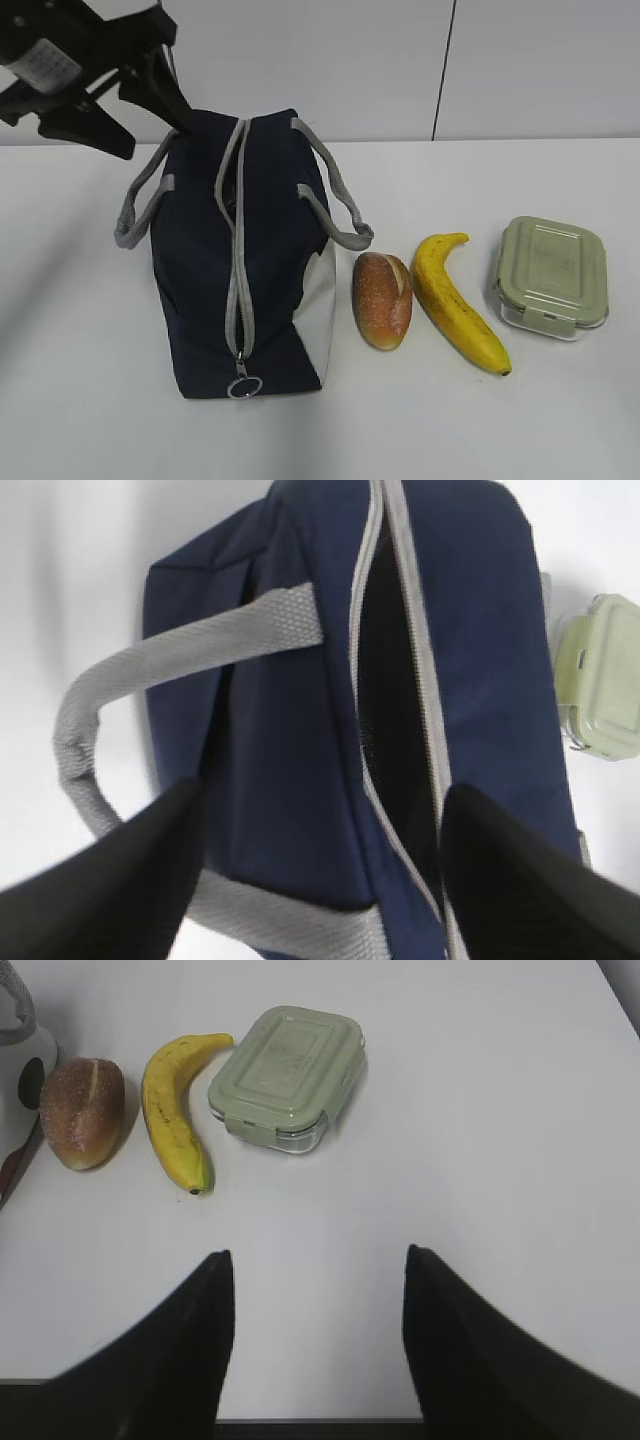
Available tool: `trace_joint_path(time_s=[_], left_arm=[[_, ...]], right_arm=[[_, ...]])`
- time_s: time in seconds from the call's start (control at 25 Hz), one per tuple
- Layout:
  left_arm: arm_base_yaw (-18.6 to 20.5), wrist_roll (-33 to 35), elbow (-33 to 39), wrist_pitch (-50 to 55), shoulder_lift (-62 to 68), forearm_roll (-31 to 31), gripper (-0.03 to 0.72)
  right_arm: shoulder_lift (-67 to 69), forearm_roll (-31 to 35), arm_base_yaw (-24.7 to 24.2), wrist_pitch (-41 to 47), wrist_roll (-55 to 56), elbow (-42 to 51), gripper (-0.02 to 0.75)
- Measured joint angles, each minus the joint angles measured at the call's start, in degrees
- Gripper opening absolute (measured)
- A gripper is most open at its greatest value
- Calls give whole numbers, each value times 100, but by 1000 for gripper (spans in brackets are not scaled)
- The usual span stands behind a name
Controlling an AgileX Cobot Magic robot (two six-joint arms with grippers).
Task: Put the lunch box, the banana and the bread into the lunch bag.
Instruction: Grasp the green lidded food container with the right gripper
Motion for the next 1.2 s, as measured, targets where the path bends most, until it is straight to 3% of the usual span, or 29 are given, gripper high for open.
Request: trace_joint_path(time_s=[0.4,0.48,0.72,0.8,1.2], left_arm=[[-196,0,-55,-5,714,75,485],[-196,0,-55,-33,727,82,437],[-196,30,-60,-138,727,191,75],[-196,42,-60,-158,727,201,12],[-196,43,-60,-303,727,201,1]], right_arm=[[0,0,0,0,0,0,404],[0,0,0,0,0,0,404],[0,0,0,0,0,0,404],[0,0,0,0,0,0,404],[0,0,0,0,0,0,404]])
